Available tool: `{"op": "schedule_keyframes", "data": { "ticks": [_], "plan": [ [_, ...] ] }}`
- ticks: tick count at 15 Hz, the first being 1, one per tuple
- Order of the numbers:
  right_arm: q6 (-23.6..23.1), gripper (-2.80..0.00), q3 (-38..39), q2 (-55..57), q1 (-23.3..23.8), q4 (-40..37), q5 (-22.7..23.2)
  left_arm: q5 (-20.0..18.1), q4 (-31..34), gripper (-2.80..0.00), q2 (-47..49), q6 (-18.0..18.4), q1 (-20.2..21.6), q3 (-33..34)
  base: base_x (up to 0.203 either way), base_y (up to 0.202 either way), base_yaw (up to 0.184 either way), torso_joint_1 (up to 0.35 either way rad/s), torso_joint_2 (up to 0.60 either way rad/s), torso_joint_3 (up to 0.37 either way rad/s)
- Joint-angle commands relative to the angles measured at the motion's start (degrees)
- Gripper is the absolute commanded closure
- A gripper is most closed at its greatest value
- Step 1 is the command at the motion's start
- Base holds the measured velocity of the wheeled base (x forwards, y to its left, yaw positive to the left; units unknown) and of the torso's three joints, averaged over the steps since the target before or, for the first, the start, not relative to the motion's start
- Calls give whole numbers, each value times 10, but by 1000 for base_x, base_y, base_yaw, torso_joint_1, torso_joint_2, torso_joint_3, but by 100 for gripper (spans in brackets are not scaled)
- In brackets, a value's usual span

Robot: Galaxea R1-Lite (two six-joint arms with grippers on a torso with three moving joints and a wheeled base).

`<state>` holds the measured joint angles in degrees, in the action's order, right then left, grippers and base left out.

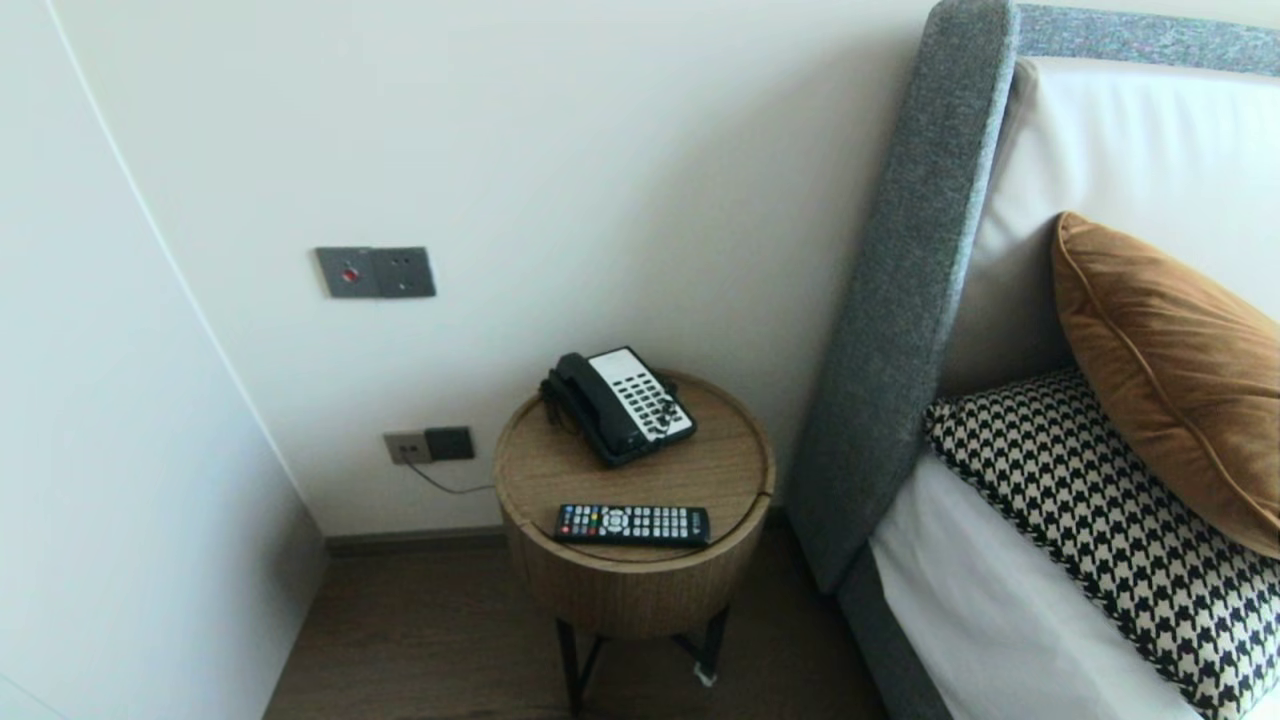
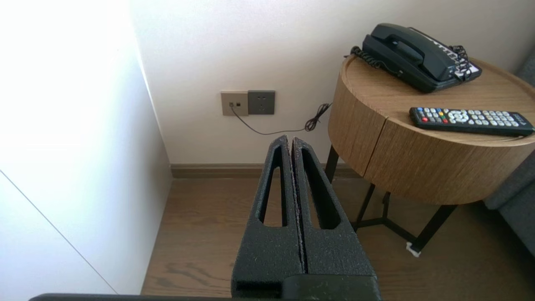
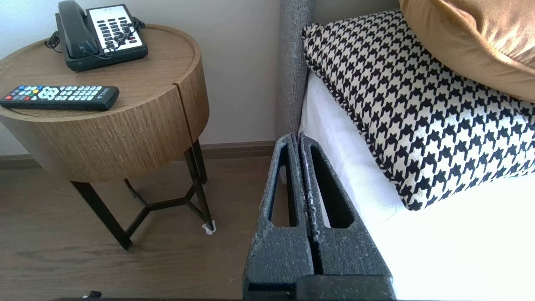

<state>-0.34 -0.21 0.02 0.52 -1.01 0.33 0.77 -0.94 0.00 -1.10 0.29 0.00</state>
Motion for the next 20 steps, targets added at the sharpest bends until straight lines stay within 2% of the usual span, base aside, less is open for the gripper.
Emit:
{"op": "schedule_keyframes", "data": {
  "ticks": [1, 20],
  "plan": [
    [0, 0, 0, -6, 0, 0, 0, 0, 0, 0, -1, 0, 0, 0, 0, 0, 0, 0, 0, 0],
    [3, 0, 0, -5, -1, 0, 0, 0, 0, 0, -1, 0, 0, 0, 0, 0, 0, 0, 0, 0]
  ]
}}
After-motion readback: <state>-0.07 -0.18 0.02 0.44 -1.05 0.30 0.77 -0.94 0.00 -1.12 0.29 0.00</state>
